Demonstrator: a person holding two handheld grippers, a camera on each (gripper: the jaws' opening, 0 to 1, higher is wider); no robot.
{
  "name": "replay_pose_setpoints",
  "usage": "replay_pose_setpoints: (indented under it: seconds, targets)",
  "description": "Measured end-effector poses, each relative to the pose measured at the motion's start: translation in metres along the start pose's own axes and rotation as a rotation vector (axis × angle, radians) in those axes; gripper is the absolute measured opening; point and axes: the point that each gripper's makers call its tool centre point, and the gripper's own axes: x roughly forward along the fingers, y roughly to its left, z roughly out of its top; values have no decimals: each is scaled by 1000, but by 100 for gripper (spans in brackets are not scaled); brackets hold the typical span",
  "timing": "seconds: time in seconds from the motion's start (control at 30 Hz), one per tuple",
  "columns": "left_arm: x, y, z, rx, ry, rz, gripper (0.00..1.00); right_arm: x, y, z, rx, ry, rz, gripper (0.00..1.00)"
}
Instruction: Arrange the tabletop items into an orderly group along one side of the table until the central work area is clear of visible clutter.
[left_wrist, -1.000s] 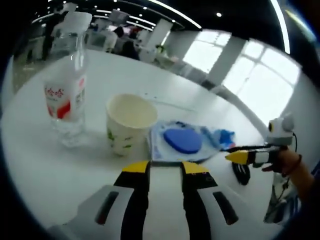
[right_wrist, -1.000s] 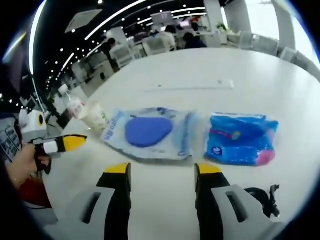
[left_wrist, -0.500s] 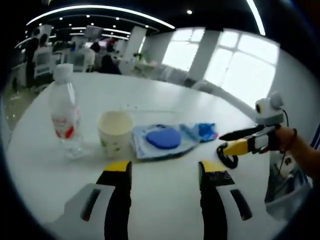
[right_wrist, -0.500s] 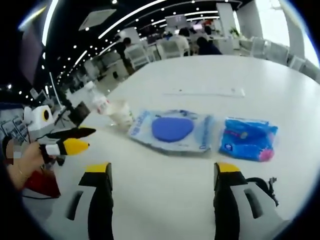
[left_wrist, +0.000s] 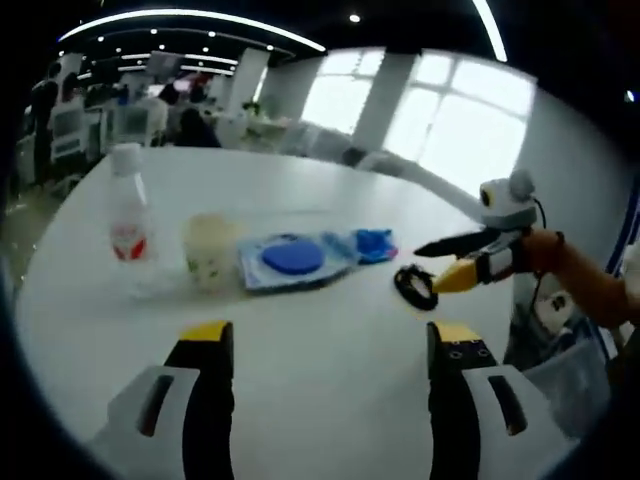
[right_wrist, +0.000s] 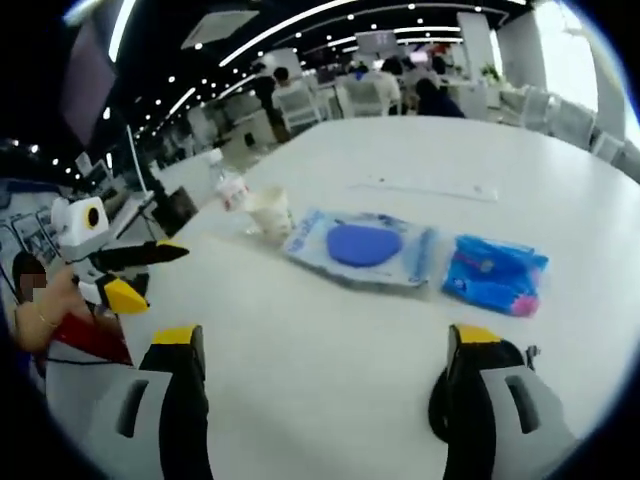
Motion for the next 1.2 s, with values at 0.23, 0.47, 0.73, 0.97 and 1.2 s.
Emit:
replay_pose_setpoints:
  seconds: [0.23, 0.47, 0.73, 0.97, 1.2]
  targets:
    - [-15, -9, -13, 68, 29, 13, 90, -8, 6, -9, -38, 16, 16, 99]
    - [-26, -18, -17, 103, 23, 16, 97, -18, 5, -14, -51, 16, 18, 99]
    - [-33, -32, -15, 98, -5, -8, 99, -29, -8, -20, -70, 17, -4, 99]
    - [-41, -36, -17, 62, -23, -9, 99, -39, -34, -25, -84, -5, -25, 99]
    - [-47, -35, -19, 62, -28, 8, 99, -45, -61, -29, -83, -4, -47, 97]
